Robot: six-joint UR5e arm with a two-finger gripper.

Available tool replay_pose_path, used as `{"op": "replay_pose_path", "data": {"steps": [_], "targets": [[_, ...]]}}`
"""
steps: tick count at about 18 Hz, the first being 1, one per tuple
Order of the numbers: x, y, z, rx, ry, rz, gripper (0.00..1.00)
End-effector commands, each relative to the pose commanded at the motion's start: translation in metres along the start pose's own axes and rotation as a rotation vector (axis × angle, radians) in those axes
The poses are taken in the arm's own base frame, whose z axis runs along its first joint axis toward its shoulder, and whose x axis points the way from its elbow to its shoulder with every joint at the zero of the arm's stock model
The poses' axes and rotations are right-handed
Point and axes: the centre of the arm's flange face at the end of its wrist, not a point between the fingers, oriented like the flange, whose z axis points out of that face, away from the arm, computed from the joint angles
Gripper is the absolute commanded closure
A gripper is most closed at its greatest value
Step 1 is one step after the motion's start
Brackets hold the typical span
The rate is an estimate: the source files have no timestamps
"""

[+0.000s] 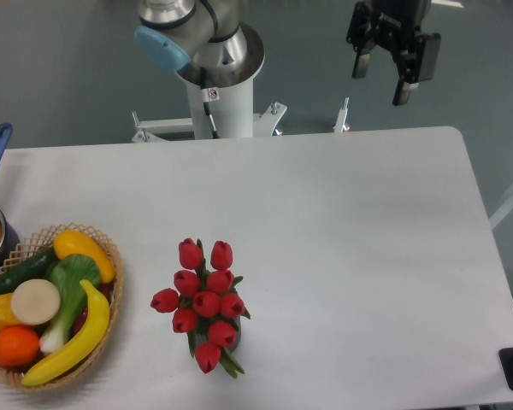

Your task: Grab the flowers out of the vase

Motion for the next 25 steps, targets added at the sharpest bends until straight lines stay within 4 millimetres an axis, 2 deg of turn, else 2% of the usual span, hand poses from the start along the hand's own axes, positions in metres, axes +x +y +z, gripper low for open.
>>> {"op": "replay_pose_path", "data": {"steps": [3,5,9,13,20,22,25], "targets": [[0.015,-0.017,0.015,0.004,-0.090,-0.162,0.00],[0.019,-0.036,0.031,0.037,-0.125,-0.222,0.00],[0.023,-0.047,0.040,0.069,-0.127,-0.300,0.00],[0.024,-0.058,0.054,0.209,-0.090,-0.451,0.00],[0.024,-0.082,0.090,0.312,-0.015,-0.471,0.00],[0.023,-0.098,0.104,0.339,0.023,-0.458,0.00],[0.014,-0.102,0.129,0.351,0.072,-0.470,0.00]]}}
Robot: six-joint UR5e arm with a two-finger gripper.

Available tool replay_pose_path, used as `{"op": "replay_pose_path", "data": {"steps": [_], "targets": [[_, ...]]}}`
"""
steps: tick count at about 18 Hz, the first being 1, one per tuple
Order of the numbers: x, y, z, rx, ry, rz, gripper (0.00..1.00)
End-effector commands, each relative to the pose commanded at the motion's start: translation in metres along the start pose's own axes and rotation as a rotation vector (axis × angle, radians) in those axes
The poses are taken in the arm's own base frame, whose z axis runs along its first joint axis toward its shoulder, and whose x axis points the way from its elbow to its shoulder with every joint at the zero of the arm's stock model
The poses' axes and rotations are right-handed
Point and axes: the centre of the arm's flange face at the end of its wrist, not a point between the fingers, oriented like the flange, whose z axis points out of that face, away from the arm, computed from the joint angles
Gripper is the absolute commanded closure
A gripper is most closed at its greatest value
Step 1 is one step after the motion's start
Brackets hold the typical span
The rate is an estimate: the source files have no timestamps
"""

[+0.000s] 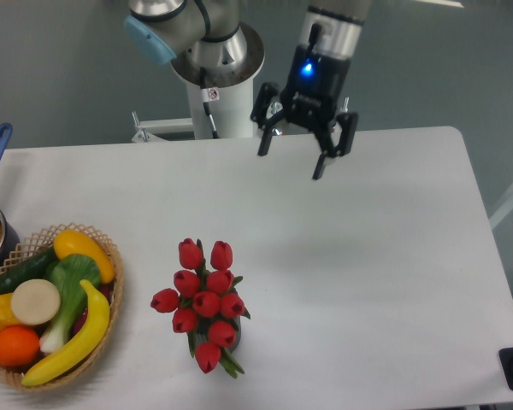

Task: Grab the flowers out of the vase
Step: 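Move the open gripper down toward the red tulips in the vase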

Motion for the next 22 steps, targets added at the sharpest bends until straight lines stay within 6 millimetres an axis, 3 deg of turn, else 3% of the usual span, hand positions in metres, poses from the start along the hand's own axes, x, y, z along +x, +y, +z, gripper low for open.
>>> {"op": "replay_pose_path", "data": {"steps": [3,7,11,15,22], "targets": [[-0.009,-0.010,0.040,-0.003,0.050,0.034,0.00],[-0.015,-0.009,0.072,0.001,0.086,0.045,0.00],[-0.016,-0.016,0.088,0.100,0.143,0.038,0.00],[-0.035,-0.018,0.107,0.177,0.167,0.038,0.00],[-0.060,-0.023,0.119,0.192,0.174,-0.012,0.00]]}}
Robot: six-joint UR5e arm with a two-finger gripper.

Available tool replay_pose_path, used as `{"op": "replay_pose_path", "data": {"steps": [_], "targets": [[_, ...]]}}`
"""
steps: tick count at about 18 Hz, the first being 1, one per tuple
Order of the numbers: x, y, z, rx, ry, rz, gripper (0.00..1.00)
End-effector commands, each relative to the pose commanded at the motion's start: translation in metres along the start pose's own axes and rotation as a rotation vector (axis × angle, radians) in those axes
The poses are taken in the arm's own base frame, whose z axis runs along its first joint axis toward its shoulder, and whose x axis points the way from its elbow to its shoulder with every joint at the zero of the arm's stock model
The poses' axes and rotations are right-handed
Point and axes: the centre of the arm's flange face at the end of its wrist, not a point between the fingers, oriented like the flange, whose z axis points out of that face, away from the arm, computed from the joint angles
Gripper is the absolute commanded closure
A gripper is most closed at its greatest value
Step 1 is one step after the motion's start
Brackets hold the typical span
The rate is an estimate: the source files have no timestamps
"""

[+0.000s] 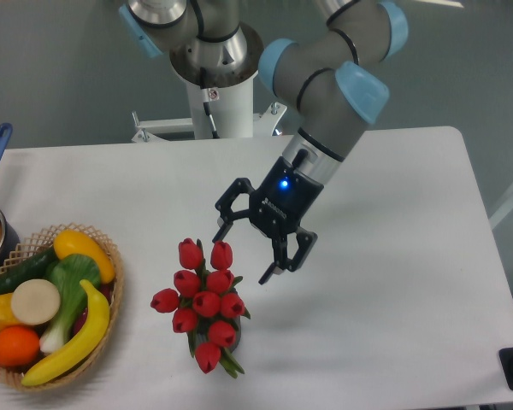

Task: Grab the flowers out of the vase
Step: 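Move the open gripper down toward the red tulips in the vase, then lower the open gripper around the tulip stems above the vase rim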

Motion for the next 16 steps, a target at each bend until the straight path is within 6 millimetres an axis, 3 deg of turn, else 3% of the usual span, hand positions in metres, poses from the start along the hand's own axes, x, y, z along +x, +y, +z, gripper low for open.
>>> {"op": "replay_pose_path", "data": {"steps": [5,8,16], "targets": [[-0.008,-0.007,0.017,-0.001,0.012,0.028,0.00],[-0.009,-0.014,0.018,-0.005,0.007,0.047,0.00],[-0.007,-0.005,0.026,-0.016,0.017,0.073,0.00]]}}
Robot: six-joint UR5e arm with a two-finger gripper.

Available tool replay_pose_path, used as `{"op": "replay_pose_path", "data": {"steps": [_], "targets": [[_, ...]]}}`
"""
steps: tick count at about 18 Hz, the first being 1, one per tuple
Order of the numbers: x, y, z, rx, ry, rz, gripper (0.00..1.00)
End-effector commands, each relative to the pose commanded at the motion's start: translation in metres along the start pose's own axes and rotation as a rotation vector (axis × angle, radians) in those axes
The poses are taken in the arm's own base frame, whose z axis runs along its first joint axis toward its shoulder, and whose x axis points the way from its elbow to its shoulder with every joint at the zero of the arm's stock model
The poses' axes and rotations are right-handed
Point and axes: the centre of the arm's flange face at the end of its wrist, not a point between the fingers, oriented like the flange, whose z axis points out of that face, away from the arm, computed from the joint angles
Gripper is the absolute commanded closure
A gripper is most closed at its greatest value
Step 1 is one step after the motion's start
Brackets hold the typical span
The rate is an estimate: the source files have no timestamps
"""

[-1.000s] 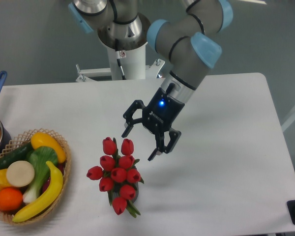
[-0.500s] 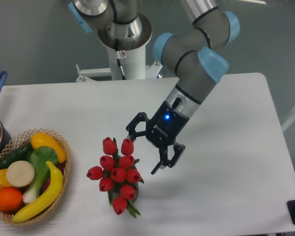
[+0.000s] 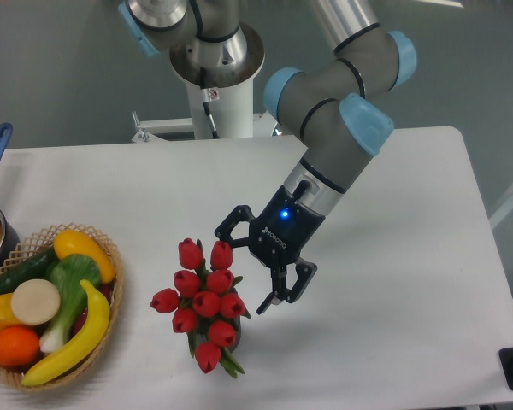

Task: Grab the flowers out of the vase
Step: 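Lower the open gripper around the tulip stems above the vase rim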

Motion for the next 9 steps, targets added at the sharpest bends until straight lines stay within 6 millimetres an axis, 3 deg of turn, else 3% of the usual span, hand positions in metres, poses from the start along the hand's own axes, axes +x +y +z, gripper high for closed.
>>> {"op": "replay_pose_path", "data": {"steps": [9], "targets": [[0.016,-0.001,0.026,0.001,0.052,0.022,0.00]]}}
